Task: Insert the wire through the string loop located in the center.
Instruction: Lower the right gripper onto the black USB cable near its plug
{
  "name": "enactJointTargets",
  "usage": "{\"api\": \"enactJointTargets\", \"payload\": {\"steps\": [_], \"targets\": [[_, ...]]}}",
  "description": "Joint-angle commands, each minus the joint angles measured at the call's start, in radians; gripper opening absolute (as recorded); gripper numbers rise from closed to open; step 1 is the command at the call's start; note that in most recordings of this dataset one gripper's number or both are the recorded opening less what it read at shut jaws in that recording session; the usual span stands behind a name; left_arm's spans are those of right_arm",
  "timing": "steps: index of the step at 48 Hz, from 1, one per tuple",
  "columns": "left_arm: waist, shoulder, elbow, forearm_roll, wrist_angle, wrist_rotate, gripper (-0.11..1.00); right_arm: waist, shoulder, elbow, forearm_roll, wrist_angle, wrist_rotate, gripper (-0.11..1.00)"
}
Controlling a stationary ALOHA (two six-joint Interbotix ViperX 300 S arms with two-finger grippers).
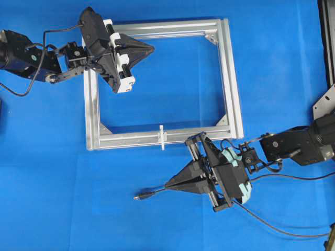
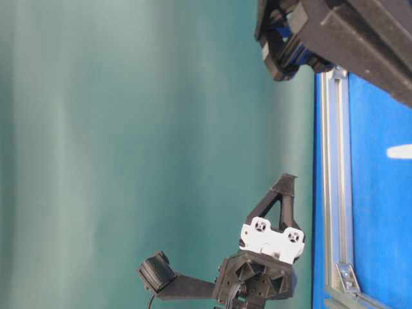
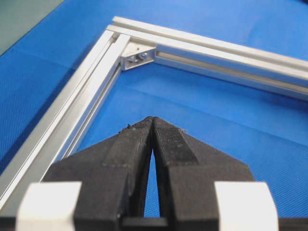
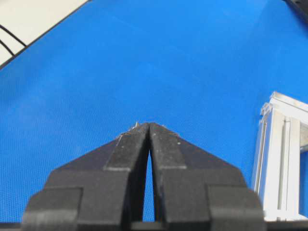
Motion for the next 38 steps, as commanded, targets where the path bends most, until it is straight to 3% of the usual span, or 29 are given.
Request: {"api": "enactJointTargets", "payload": {"steps": [1,7,25,31,38], "targets": [[-0.005,-0.048,-0.021,0.023,0.005,0.005,0.00,0.009,-0.035,-0.015,0.000,-0.005,0.005,0.00],[-0.002,-0.048,-0.020,0.025,0.006,0.006,0.00,0.009,-0.048,-0.021,0.002,0.029,0.008,-0.06],[-0.002,-0.048,-0.017,0.025,0.006,0.006,0.00,0.012,-0.057,-0.021,0.002,0.044,0.074,-0.03],[-0.002,-0.048,-0.017,0.025,0.006,0.006,0.00,0.012,-0.054,-0.028,0.009,0.060,0.087,0.16],[-0.002,-0.048,-0.018,0.025,0.005,0.006,0.00,0.012,-0.054,-0.028,0.035,0.101,0.091,0.58]]}}
